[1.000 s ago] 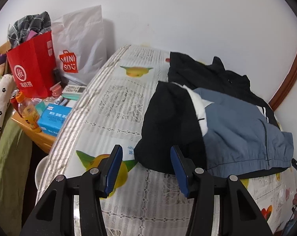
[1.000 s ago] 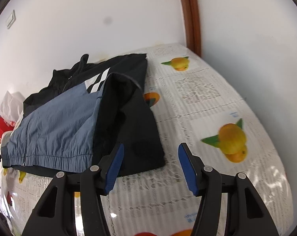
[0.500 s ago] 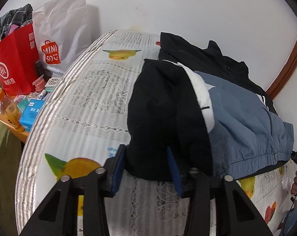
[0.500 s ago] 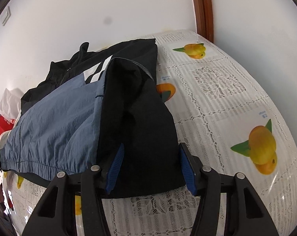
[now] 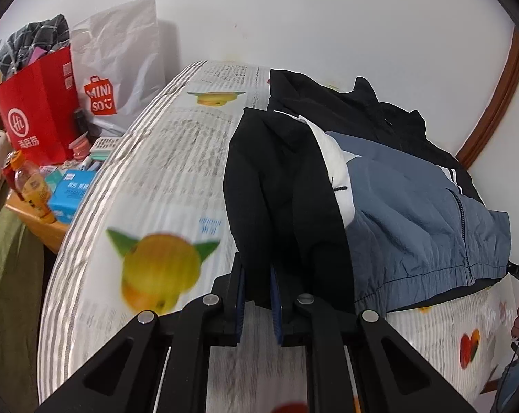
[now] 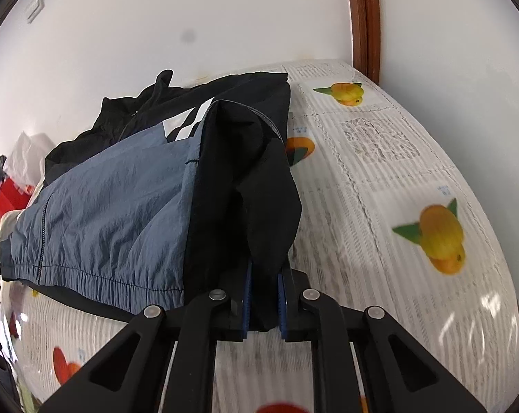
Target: Fold large clothes
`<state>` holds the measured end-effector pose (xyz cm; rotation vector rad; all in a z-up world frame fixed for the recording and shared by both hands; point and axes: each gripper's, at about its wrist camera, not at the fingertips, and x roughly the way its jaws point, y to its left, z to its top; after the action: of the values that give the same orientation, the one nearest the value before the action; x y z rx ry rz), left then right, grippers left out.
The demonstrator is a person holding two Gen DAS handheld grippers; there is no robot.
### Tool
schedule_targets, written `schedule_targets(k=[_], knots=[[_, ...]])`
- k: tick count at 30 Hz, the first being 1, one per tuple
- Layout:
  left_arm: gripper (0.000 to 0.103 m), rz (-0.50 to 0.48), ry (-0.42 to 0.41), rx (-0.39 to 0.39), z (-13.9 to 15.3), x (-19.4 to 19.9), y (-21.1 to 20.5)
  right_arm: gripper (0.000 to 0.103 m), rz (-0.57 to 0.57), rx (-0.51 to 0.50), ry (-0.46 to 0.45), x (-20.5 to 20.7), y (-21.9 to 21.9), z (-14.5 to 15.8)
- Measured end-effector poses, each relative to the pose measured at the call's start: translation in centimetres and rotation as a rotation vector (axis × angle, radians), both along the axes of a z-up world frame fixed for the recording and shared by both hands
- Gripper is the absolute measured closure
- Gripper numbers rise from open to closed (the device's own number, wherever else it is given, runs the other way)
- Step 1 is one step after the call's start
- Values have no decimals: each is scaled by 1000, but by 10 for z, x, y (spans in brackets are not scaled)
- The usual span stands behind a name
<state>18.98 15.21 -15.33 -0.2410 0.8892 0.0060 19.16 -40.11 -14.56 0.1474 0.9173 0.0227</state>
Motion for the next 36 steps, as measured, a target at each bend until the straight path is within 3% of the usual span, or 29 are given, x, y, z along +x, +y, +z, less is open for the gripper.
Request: schedule_targets(k=[13, 19, 21, 24, 26, 27, 28, 36], knots=[[87, -20, 8, -1, 0, -53, -13, 88, 12, -14, -11, -76, -5, -2], [83, 11, -14, 41, 9, -64, -9, 88, -58, -211, -16, -93, 1, 12], [80, 18, -33, 50, 16, -66, -7, 88, -61, -235, -40, -99, 1, 22], [67, 6, -91, 15, 28, -73, -6, 82, -31, -214, -94, -104, 9, 39], [58, -10, -118, -13, 35, -75, -7, 68, 13, -178, -120, -107, 20, 47], [58, -22, -128, -24, 37, -76, -10, 58, 29, -162, -129, -107, 25, 49], [58, -31, -133, -33, 38, -76, -12, 56, 47, -143, -139, -107, 30, 50], [57, -85, -92, -81, 25, -62, -31, 56, 75, -110, -119, -86, 58, 23]])
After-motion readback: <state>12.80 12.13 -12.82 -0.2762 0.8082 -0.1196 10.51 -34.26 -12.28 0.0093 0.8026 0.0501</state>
